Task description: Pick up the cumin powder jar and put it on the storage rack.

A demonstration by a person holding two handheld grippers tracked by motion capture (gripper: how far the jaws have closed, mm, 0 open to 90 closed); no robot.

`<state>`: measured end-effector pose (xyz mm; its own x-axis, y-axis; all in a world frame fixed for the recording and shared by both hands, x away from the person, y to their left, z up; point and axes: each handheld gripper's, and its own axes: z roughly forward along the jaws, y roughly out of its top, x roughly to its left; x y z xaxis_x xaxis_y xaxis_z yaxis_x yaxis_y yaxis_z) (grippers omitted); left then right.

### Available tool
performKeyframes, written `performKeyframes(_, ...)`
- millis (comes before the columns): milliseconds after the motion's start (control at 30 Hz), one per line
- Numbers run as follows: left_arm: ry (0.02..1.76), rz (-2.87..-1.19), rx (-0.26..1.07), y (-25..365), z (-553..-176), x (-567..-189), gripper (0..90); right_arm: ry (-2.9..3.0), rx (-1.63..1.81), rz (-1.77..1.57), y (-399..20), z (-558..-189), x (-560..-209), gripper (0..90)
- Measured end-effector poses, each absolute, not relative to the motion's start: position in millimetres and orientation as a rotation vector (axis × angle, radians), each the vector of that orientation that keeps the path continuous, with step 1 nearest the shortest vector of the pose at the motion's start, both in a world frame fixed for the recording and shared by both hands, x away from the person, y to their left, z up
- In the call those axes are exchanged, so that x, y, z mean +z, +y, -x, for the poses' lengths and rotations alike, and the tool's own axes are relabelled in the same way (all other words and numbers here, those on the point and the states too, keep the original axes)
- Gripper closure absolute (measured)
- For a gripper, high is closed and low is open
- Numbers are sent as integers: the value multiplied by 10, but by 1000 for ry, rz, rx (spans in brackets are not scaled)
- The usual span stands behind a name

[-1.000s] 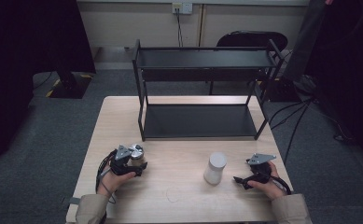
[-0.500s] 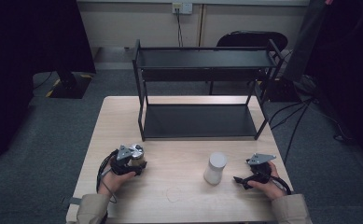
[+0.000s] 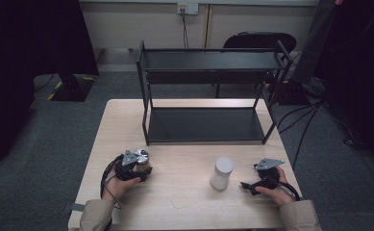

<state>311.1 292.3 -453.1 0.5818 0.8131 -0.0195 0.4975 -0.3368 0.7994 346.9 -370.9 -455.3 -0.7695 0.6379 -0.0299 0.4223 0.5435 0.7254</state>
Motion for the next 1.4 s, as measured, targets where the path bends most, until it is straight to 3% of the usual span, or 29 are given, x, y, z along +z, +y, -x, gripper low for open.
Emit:
performKeyframes(633,1001,-1983,462,2898,-3141,-4210,309,2493,1056,-881,-3709,-3470,-4552,0)
performKeyframes(1400,923,-2000,389,2824,-3513,-3447,309,2493,1056,-881,-3709,-3469,-4553,0)
